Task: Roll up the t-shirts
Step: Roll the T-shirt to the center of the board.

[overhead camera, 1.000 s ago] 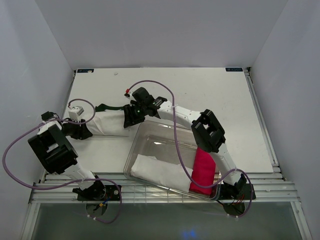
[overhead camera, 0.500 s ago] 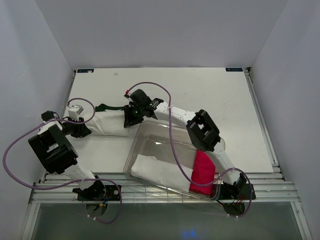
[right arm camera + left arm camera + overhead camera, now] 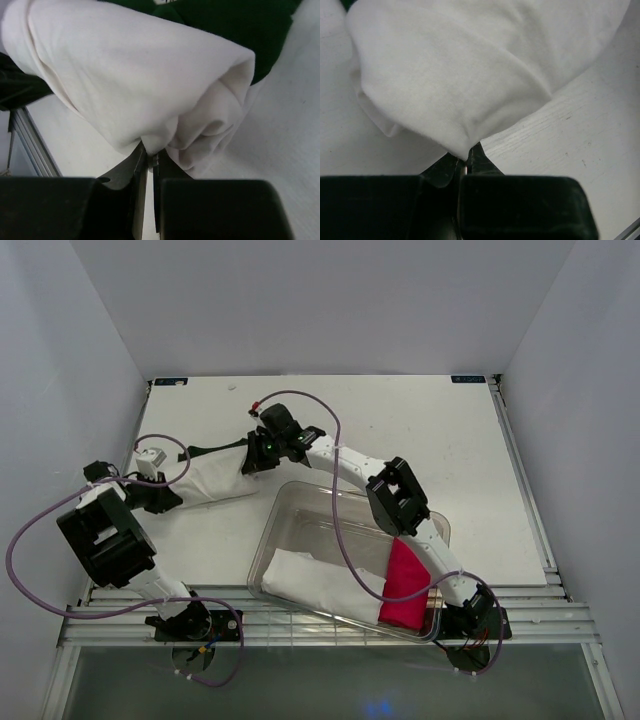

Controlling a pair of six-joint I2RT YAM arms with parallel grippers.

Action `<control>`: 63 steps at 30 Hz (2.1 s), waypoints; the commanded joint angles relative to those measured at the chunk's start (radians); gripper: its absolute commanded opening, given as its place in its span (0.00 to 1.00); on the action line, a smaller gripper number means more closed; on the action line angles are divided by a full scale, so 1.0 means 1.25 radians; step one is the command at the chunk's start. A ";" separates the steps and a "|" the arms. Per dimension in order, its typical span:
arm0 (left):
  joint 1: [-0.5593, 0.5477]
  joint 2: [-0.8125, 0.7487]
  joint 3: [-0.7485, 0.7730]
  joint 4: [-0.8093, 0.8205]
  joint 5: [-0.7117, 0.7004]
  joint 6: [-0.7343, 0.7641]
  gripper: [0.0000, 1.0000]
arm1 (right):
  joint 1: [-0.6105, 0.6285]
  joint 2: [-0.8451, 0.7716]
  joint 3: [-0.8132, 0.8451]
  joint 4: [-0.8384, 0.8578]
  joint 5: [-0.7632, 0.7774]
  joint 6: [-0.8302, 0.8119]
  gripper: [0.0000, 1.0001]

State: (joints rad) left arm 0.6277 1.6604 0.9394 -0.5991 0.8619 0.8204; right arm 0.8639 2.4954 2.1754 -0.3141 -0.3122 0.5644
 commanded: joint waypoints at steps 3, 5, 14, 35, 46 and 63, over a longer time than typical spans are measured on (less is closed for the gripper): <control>-0.003 -0.031 0.009 0.015 0.058 -0.016 0.00 | -0.028 0.010 0.062 0.124 0.018 0.011 0.08; -0.003 -0.030 0.007 0.025 0.064 -0.029 0.00 | -0.032 0.017 0.064 0.141 0.011 0.009 0.12; -0.004 -0.029 0.000 0.049 0.069 -0.073 0.00 | -0.064 -0.052 -0.093 0.121 -0.029 -0.051 0.46; -0.003 -0.029 0.015 0.044 0.048 -0.068 0.00 | -0.055 -0.015 -0.095 0.159 -0.199 -0.045 0.19; 0.001 -0.003 0.079 -0.048 -0.021 0.050 0.00 | -0.086 -0.072 -0.124 0.159 -0.152 -0.051 0.08; 0.017 0.056 0.161 -0.153 -0.087 0.178 0.00 | -0.102 -0.113 -0.176 0.138 -0.106 -0.104 0.08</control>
State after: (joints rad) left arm 0.6228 1.7306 1.0912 -0.7822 0.8265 0.9707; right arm 0.7670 2.4245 1.9656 -0.1261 -0.4984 0.4736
